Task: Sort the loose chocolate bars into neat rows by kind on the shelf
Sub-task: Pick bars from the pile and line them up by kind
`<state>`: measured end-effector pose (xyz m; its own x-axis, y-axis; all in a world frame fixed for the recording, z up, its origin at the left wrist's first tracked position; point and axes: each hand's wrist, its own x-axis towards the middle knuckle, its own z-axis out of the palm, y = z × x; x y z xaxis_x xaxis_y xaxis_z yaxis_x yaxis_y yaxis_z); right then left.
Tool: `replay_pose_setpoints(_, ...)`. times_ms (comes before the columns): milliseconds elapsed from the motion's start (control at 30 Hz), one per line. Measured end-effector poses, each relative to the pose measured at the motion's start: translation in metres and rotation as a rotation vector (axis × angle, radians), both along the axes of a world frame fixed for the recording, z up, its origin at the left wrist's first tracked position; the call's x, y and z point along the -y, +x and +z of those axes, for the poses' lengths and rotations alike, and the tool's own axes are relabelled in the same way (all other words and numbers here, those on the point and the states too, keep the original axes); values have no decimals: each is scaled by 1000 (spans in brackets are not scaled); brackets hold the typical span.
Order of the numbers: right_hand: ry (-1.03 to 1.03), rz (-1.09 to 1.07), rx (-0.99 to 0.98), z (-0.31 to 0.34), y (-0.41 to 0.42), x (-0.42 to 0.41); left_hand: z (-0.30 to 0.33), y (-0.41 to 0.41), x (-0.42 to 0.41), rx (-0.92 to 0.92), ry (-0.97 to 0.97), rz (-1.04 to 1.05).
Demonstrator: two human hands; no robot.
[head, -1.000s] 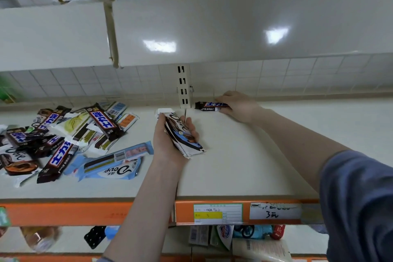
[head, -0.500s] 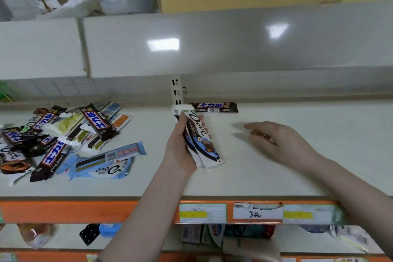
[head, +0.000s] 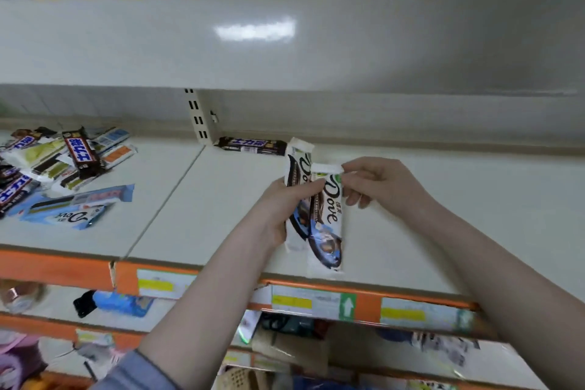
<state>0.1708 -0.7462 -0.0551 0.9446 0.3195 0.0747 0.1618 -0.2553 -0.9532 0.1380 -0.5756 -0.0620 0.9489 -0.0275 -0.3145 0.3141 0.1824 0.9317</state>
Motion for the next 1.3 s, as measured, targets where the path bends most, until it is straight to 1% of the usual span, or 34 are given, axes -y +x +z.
replay_pose_setpoints(167, -57, 82, -79, -14, -11, 11, -3, 0, 16, 2, -181, 152)
replay_pose_setpoints(267, -100, 100, -48, -16, -12, 14, -4, 2, 13, -22, -209, 200)
replay_pose_setpoints(400, -141, 13, 22, -14, -6, 18, -4, 9, 0, -3, -233, 217)
replay_pose_setpoints(467, -221, -26, 99, -16, -2, 18, -5, 10, -4, -22, -242, 220)
replay_pose_setpoints(533, -352, -3, 177, -19, -4, 14, -6, 9, -6, -51, -257, 232)
replay_pose_setpoints(633, -574, 32, 342, -28, -5, 7, -11, 8, -13, -91, -279, 231)
replay_pose_setpoints(700, -669, -10, 466, -30, -7, 4, -14, 7, -17, -99, -288, 217)
replay_pose_setpoints(833, -767, -51, 852, -27, 6, 1, -19, 9, -26, -84, -322, 213)
replay_pose_setpoints(900, -793, -47, 935, -23, 22, 1, -21, 12, -32, -87, -338, 210)
replay_pose_setpoints(967, -788, -41, 910, -18, 38, 1, -25, 13, -40, -91, -366, 210)
replay_pose_setpoints(1067, -818, -83, 809, -11, 62, 3, -29, 11, -48, -93, -425, 167)
replay_pose_setpoints(1233, -896, 1, 616, -9, 98, 1, -28, 4, -51, -77, -457, 110)
replay_pose_setpoints(1300, -926, 19, 567, -11, 108, -2, -26, 2, -51, -78, -448, 104)
